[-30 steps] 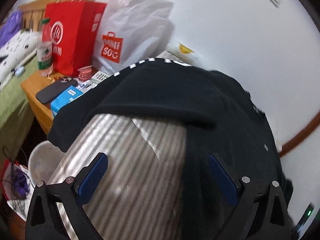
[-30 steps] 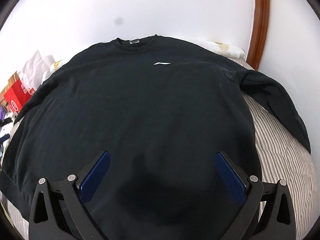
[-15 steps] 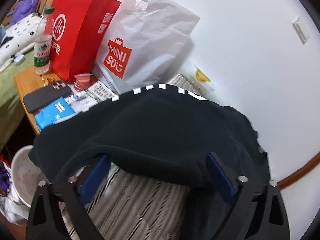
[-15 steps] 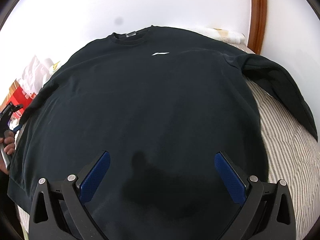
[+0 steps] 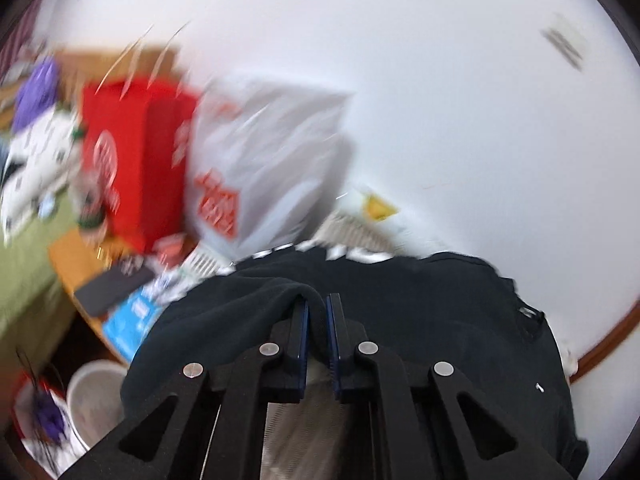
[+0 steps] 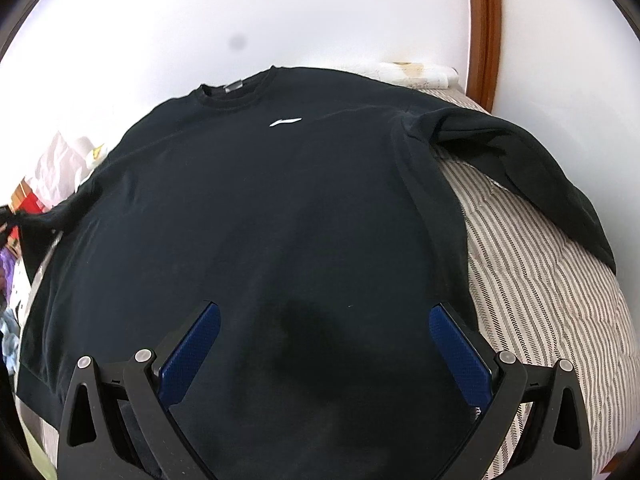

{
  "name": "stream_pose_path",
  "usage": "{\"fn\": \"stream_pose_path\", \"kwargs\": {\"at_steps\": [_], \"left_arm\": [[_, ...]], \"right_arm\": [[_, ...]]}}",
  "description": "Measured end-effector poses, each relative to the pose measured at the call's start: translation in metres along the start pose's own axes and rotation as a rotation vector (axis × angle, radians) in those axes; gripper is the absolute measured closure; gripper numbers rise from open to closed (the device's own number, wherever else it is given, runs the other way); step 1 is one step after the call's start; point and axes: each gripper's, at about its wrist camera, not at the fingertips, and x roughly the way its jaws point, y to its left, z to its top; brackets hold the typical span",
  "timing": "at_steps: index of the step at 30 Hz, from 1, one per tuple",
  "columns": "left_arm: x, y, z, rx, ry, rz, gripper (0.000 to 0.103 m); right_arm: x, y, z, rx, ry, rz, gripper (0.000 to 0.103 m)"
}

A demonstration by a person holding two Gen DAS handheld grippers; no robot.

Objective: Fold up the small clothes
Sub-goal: 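Lift the gripped sweatshirt side and fold it across the body with the left tool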

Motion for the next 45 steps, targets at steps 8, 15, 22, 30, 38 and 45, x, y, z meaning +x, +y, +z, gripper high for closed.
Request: {"fn": "stream_pose_path", "kwargs": {"at_steps": [8, 15, 22, 30, 38, 45], "left_arm": [[-0.022, -0.116, 0.013, 0.193, -0.061, -0.139, 0.095], [-0.012, -0.226, -0.044, 0.395, 0.045, -0.335, 0.095], [0.025, -0.242, -0.106, 0.440, 0.247, -0.344, 0.091], [0.004, -0.174, -0.103, 0.353, 0.208, -0.300, 0.034], [0.004, -0.064, -0.088, 0.243, 0.203, -0.102, 0.034], [0.021, -0.002, -0.096, 0.245, 0.305, -0.047, 0.034]], "right_arm": [[-0.023, -0.007, 0.001, 0.022, -0.048, 0.028, 0.000], [-0.042, -0.018, -0.004, -0.008, -0.086, -0.008, 0.000], [-0.046, -0.032, -0.008, 0.029, -0.072, -0.015, 0.000], [-0.032, 0.012, 0.017, -0.063, -0.074, 0.007, 0.000], [-0.005, 0.117, 0.059, -0.257, -0.123, 0.068, 0.004], [0.002, 0.234, 0.094, -0.461, -0.194, 0.156, 0.007]]}}
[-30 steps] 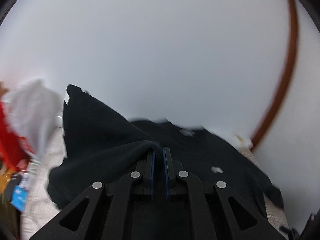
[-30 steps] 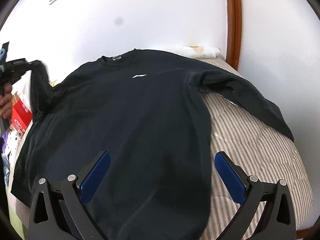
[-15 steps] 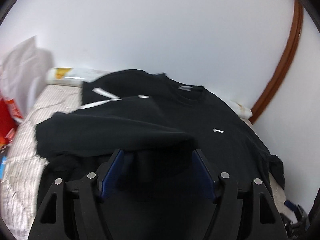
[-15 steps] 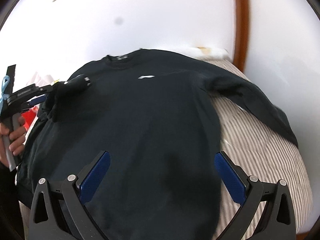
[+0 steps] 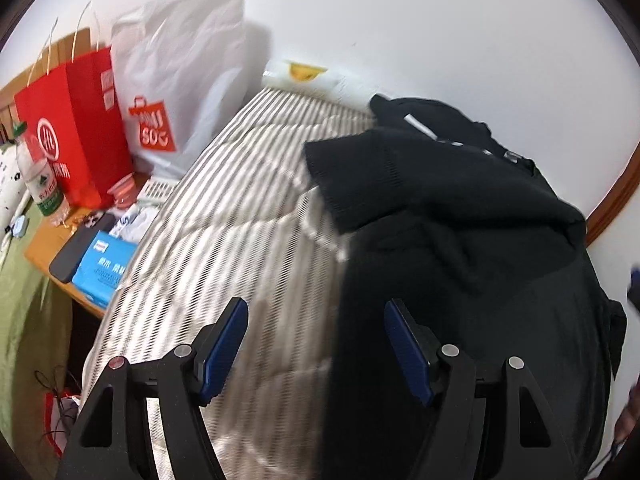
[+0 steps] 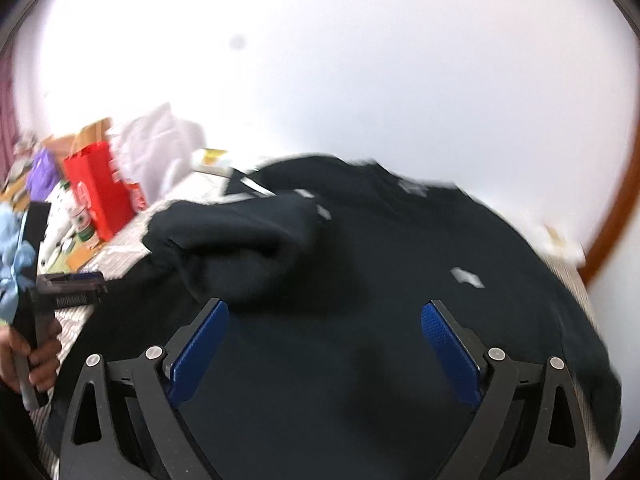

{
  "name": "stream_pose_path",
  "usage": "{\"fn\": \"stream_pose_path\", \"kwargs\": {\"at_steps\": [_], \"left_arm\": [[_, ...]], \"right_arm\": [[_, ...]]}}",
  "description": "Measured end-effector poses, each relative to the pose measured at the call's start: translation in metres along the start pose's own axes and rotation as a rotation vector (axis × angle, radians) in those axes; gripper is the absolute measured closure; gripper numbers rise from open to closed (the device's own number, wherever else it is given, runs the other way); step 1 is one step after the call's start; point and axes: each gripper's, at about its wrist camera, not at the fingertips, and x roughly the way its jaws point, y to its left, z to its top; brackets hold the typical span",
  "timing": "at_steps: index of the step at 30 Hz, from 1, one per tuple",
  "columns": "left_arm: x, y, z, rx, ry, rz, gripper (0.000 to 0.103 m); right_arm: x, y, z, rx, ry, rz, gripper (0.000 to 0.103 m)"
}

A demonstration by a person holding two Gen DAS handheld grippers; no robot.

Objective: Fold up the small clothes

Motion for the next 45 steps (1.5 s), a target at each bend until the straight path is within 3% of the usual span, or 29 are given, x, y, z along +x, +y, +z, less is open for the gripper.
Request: {"fn": "stream_pose_path", "kwargs": {"at_steps": [5, 12, 16, 20, 21, 22, 27, 34, 41, 45], "left_arm": [[0.010, 0.015, -0.001, -0.029, 0.005, -0.086, 0.034], [0.011, 0.011, -0.004, 0.022, -0.036, -0.084, 0.031], [0.012, 0.007, -0.004, 0.049, -0.037, -0.058, 0.030], [0.012, 0.008, -0.004, 0.036, -0.040, -0.071, 0.030], [0.011, 0.009, -0.004, 0.029, -0.044, -0.073, 0.030], [0.011, 0.009, -0.005, 0.026, -0.050, -0.067, 0.031], [0.011, 0.007, -0.006, 0.036, -0.052, -0.057, 0.032], [0.012, 0.007, -0.006, 0.037, -0.050, -0.055, 0.032], [0.012, 0.009, -0.006, 0.033, -0.057, -0.057, 0.032], [0.011, 0.009, -0.006, 0.034, -0.060, -0.059, 0.032]], "right_arm": [[0.035, 0.054, 0.038, -0.113, -0.040, 0.081, 0.007], [0.103, 0.102, 0.051, -0.221, 0.029, 0.164, 0.007], [0.127, 0.125, 0.046, -0.287, 0.042, 0.161, 0.010], [0.152, 0.143, 0.044, -0.323, 0.099, 0.178, 0.056], [0.156, 0.143, 0.045, -0.317, 0.109, 0.184, 0.080], [0.157, 0.142, 0.047, -0.308, 0.114, 0.190, 0.095], [0.126, 0.102, 0.068, -0.154, 0.020, 0.221, 0.097], [0.067, -0.002, 0.081, 0.092, -0.118, 0.084, 0.097], [0.058, -0.112, 0.035, 0.375, -0.080, -0.099, 0.097], [0.063, -0.150, -0.004, 0.496, -0.019, -0.133, 0.096]]}}
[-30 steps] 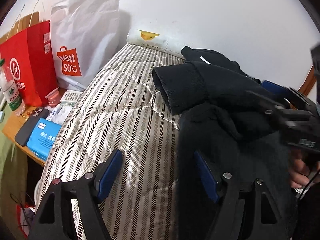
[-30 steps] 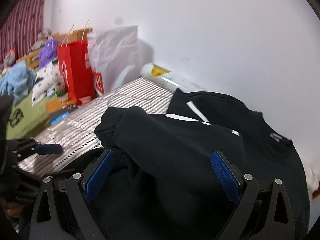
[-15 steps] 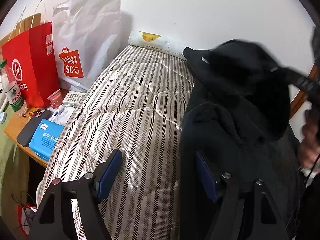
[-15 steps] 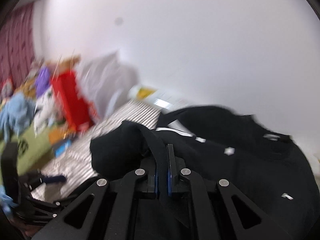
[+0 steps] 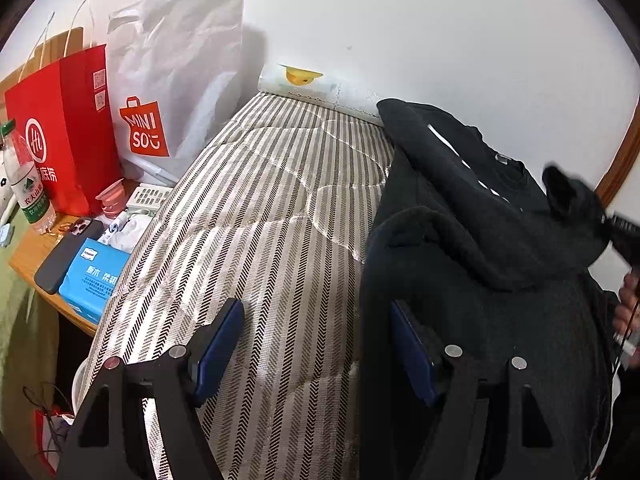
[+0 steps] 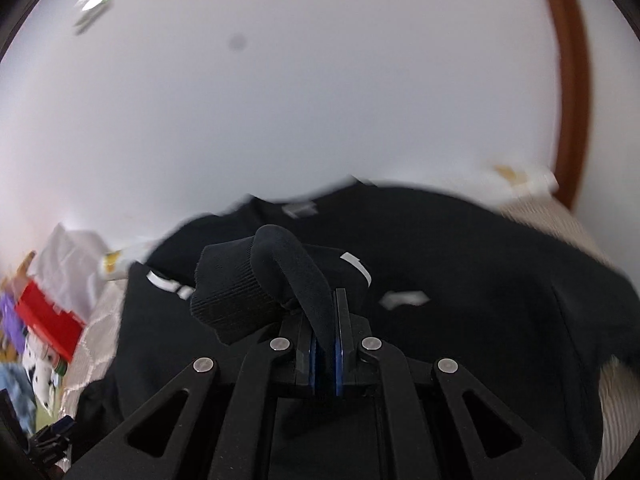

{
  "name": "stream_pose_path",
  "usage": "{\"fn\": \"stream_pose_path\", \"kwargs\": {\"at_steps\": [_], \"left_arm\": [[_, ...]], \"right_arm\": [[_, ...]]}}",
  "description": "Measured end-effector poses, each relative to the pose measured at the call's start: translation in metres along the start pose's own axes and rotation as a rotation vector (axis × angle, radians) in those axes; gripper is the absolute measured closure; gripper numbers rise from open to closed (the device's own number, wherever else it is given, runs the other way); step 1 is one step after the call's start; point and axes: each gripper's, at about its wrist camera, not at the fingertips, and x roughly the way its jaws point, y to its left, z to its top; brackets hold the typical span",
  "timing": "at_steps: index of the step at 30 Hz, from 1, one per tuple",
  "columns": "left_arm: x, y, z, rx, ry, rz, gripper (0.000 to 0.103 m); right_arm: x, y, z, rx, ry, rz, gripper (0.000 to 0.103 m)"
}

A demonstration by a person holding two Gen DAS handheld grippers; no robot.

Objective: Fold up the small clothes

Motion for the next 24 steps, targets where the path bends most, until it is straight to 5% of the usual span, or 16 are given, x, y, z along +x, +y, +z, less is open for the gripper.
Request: {"fn": "stream_pose_path", "kwargs": {"at_steps": [6, 8, 15, 24], "left_arm": [[0.000, 0.000, 0.000, -0.002, -0.001, -0.002, 0.032], [0.000, -0.001, 0.000, -0.002, -0.001, -0.002, 0.031], [0.000, 0.002, 0.000, -0.013, -0.002, -0.014, 0.030], [0.001, -0.004, -0.001, 0.013, 0.000, 0.019, 0.030]], "right_arm": [[0.005, -0.046, -0.030, 0.058, 0.098, -0.033, 0.087], [-0.003, -0.057, -0.035, 0.048, 0.120, -0.031, 0.074], [-0.052, -0.068, -0.037, -0.059, 0.048, -0.090, 0.048], [-0.035, -0.004, -0.039, -0.285, 0.044, 0.004, 0.037]]}}
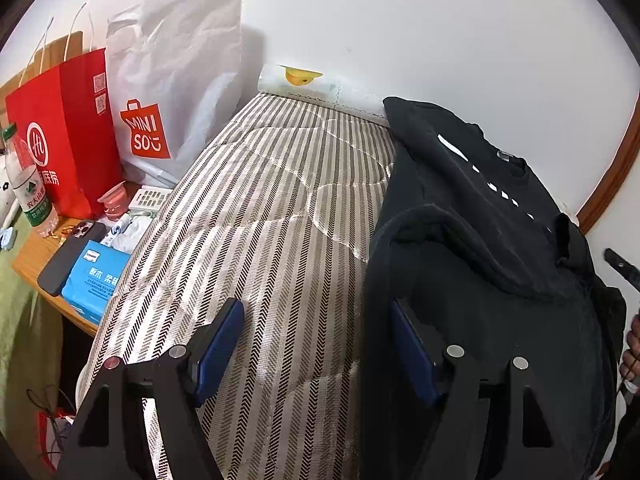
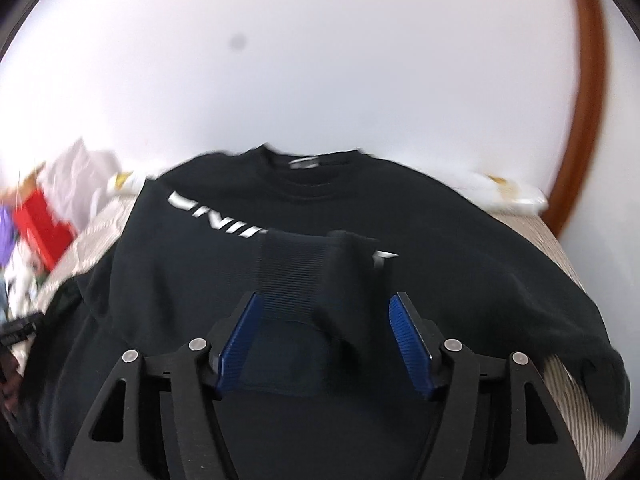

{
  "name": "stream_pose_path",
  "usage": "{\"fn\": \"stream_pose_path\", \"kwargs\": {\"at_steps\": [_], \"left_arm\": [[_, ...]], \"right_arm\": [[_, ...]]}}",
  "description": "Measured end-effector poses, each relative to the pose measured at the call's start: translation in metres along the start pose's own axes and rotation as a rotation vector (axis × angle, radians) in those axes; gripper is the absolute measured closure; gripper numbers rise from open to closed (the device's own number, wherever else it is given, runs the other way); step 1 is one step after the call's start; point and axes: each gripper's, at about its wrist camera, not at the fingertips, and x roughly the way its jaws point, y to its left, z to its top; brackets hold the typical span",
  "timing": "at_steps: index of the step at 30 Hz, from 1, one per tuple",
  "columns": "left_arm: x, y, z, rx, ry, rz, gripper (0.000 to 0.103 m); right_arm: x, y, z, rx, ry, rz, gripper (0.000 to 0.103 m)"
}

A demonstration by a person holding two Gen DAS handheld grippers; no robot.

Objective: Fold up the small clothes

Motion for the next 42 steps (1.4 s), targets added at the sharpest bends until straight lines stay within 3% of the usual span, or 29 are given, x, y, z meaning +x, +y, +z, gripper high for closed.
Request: {"fn": "stream_pose_path", "kwargs": {"at_steps": [4, 8, 10, 11, 12, 16, 19, 22, 24, 28, 32, 36, 39, 41, 42], "left_arm": [[0.001, -0.002, 0.000, 0.005, 0.005, 0.007, 0.030], [0.002, -0.004, -0.001, 0.013, 0.008, 0.012, 0.029], [0.002, -0.004, 0.000, 0.013, 0.009, 0.011, 0.029], [0.002, -0.005, -0.001, 0.012, 0.008, 0.011, 0.029], [0.002, -0.005, -0.001, 0.011, 0.008, 0.010, 0.029], [0.003, -0.005, -0.001, 0.012, 0.008, 0.007, 0.028], [0.003, -0.005, -0.001, 0.011, 0.007, 0.007, 0.028], [0.003, -0.005, -0.001, 0.009, 0.007, 0.006, 0.028], [0.003, -0.005, -0.001, 0.010, 0.007, 0.007, 0.028], [0.003, -0.004, -0.001, 0.010, 0.006, 0.007, 0.028], [0.003, -0.005, -0.001, 0.010, 0.006, 0.007, 0.028], [0.000, -0.009, 0.000, 0.029, 0.007, 0.027, 0.028], [-0.007, -0.024, 0.006, 0.080, -0.003, 0.007, 0.028], [-0.004, -0.039, 0.012, 0.138, 0.001, 0.030, 0.028], [0.000, -0.046, 0.016, 0.165, 0.012, 0.052, 0.028]], "right_arm": [[0.030, 0.022, 0.007, -0.045, 0.034, 0.002, 0.037], [0.062, 0.029, 0.006, -0.074, 0.079, -0.088, 0.038], [0.064, 0.023, 0.006, -0.068, 0.068, -0.117, 0.050], [0.060, 0.017, 0.007, -0.057, 0.055, -0.124, 0.061], [0.054, 0.008, 0.009, -0.033, 0.041, -0.128, 0.062], [0.034, -0.040, 0.010, 0.070, 0.029, -0.152, 0.062], [0.028, -0.077, -0.002, 0.114, 0.058, -0.219, 0.062], [0.017, -0.090, -0.009, 0.140, 0.072, -0.187, 0.060], [0.007, -0.078, -0.008, 0.097, 0.041, -0.176, 0.059], [-0.001, -0.039, -0.007, 0.000, -0.006, -0.101, 0.039], [0.017, 0.001, -0.015, -0.131, 0.020, -0.108, 0.038], [0.047, 0.014, -0.021, -0.218, 0.081, -0.155, 0.038], [0.058, 0.016, -0.021, -0.257, 0.078, -0.201, 0.044], [0.055, 0.012, -0.015, -0.231, 0.056, -0.189, 0.062], [0.051, 0.008, -0.011, -0.197, 0.043, -0.171, 0.064]]}}
